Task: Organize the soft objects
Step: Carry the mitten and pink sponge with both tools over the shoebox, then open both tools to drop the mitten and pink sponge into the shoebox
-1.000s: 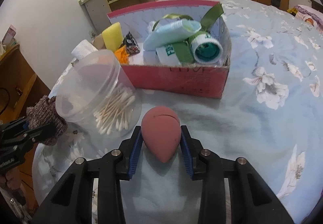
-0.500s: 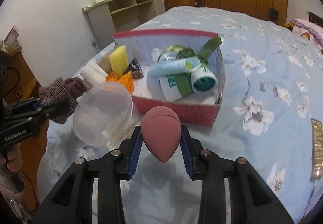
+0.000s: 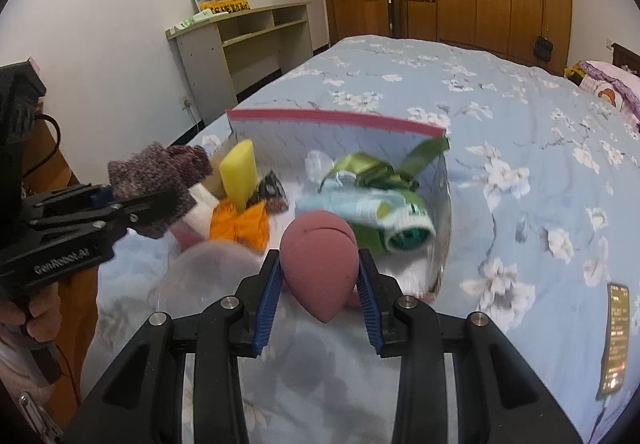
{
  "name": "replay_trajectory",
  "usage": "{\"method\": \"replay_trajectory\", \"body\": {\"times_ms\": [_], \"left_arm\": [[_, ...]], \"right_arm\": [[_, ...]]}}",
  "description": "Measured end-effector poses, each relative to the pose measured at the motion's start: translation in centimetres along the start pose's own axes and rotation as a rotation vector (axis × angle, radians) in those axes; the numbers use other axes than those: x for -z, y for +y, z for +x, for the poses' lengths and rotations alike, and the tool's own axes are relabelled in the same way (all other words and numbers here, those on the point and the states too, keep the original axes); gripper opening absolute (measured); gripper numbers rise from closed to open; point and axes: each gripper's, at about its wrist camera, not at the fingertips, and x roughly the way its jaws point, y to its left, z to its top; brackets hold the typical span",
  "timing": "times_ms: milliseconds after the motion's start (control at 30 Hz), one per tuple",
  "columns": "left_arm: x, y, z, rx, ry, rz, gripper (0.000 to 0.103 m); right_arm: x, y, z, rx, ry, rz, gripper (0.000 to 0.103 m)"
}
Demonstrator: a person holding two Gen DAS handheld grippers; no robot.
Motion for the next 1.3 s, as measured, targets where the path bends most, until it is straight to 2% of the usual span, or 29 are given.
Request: {"method": "replay_trajectory", "body": {"times_ms": [300, 833, 933, 1100, 1300], "left_arm": [[-1.6, -0.4, 3.2, 0.01, 0.031, 0.002, 0.034], [-1.8, -0.7, 7.2, 0.017, 0.086, 0.009, 0.035], [-1.8, -0.7, 7.4, 0.017, 0.092, 0.008, 0.04], [-1.9, -0.8, 7.3, 0.015, 0.093, 0.005, 0.047], [-2.1, -1.0, 6.0, -0.001, 0.062, 0.013, 0.052]], "right_arm": [[-2.0, 0.3, 2.5, -0.015, 0.01, -0.005, 0.038], [-2.7, -1.0, 6.4, -0.039, 0.074, 0.025, 0.038], [-2.6, -1.0, 6.7, -0.041, 0.076, 0.028, 0.039], [-2.6, -0.9, 6.4, -0.046, 0.064, 0.025, 0.049], [-2.7, -0.8, 5.4, -0.035, 0.046, 0.024, 0.05]]}}
